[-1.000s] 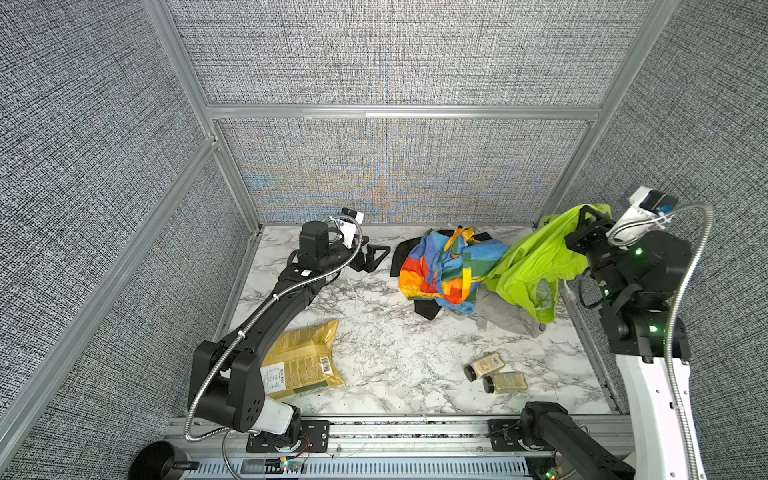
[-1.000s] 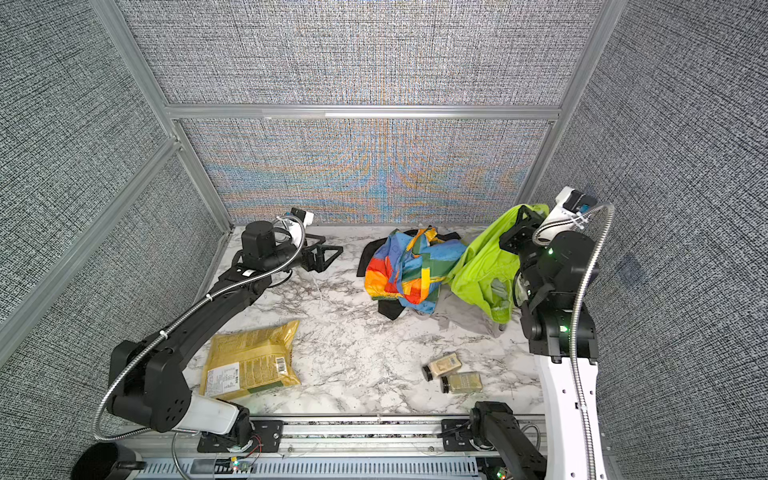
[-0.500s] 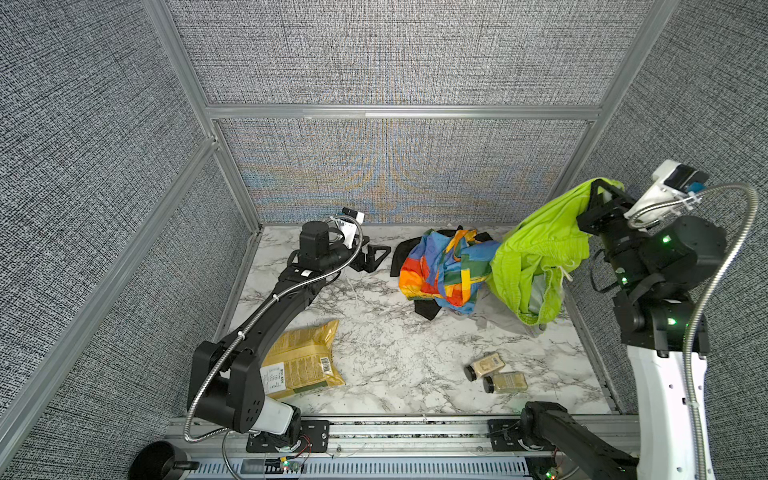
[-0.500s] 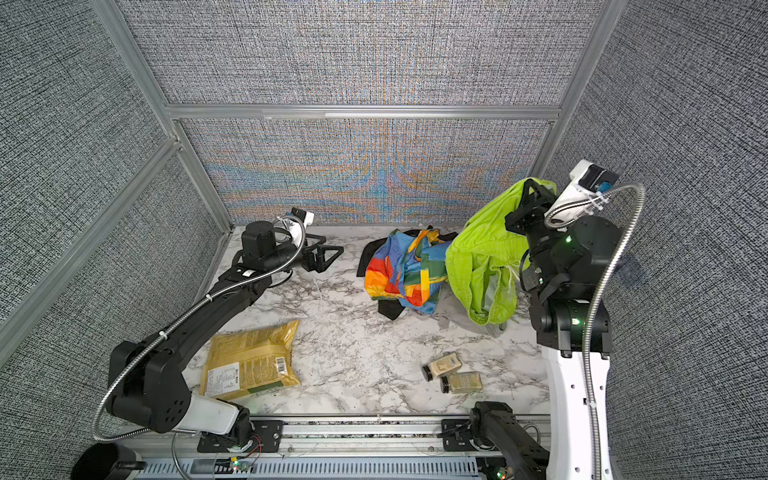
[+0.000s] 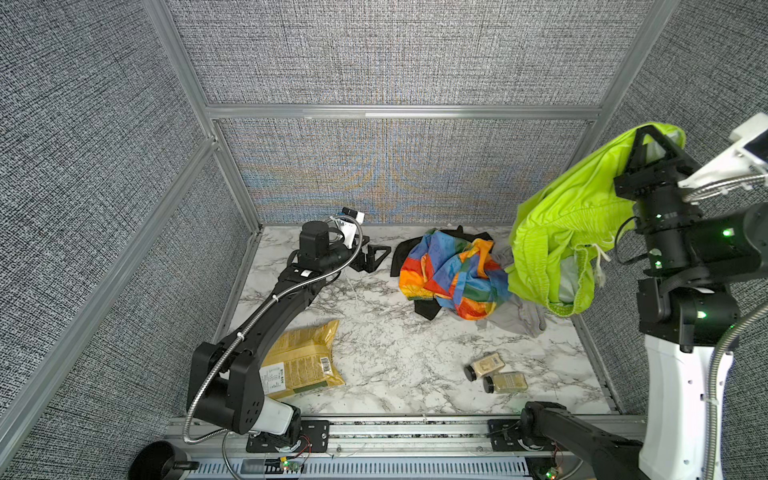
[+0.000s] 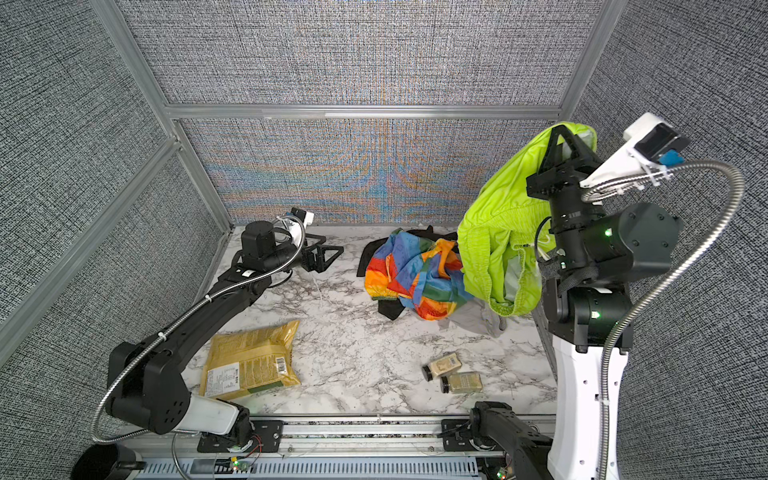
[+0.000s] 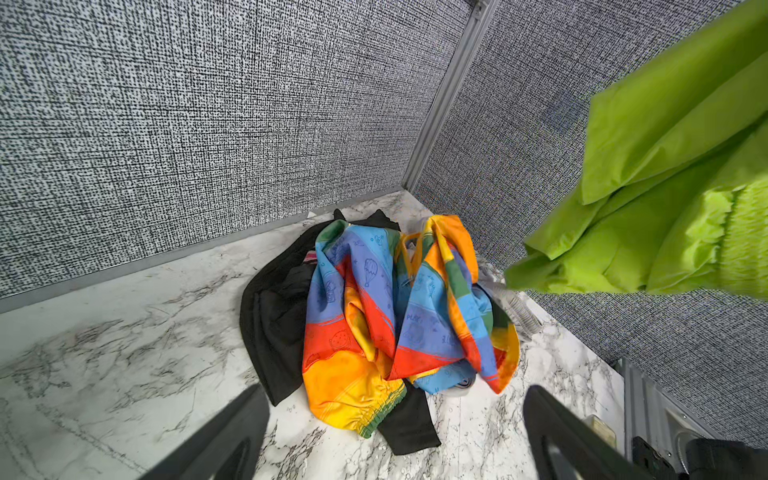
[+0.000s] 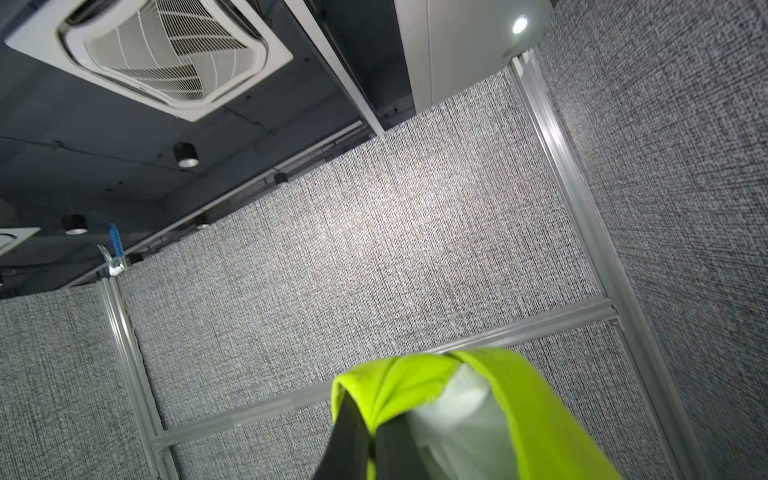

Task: Pick out a specific cloth from the pile
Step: 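Lift the lime-green shorts high with the right gripper, clearing the pile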

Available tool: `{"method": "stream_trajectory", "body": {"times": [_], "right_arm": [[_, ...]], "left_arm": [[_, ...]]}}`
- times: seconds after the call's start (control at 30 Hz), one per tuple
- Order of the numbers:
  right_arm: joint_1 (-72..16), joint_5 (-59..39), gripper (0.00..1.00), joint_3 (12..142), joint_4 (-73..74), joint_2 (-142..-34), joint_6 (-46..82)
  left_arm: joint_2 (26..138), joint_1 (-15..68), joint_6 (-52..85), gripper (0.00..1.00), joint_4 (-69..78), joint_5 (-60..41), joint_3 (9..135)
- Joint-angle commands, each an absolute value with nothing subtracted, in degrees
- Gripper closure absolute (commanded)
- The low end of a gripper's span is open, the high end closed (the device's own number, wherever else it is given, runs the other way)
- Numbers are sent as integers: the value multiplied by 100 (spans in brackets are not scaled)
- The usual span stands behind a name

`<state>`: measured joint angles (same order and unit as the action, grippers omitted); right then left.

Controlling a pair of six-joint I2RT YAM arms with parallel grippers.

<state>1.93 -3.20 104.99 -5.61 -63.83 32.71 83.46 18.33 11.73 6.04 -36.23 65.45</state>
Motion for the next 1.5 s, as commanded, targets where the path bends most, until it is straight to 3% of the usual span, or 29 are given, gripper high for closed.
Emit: {"method": "stream_trajectory", "body": {"times": [0.0, 0.33, 0.97, 1.33, 1.47], "right_arm": [[193, -449, 100, 10680, 371, -6404, 3720], [-21, -1281, 100, 11279, 528, -6996, 4455], [-3277, -303, 100, 13287, -1185, -9051, 2025], [-4147, -345, 100, 13815, -1090, -10247, 2038], [-4406, -620, 100, 14576, -1294, -10803, 1971]], "left_arm": [[8318, 1837, 1090, 1, 610, -3634, 6601], [8270, 1820, 992, 1, 525, -3615, 6636], [7726, 317, 1428, 1, 1344, -4409, 6315], [7446, -646, 1875, 1, 1852, -4480, 6114], [7510, -1039, 2334, 1, 2361, -4719, 5970]]}}
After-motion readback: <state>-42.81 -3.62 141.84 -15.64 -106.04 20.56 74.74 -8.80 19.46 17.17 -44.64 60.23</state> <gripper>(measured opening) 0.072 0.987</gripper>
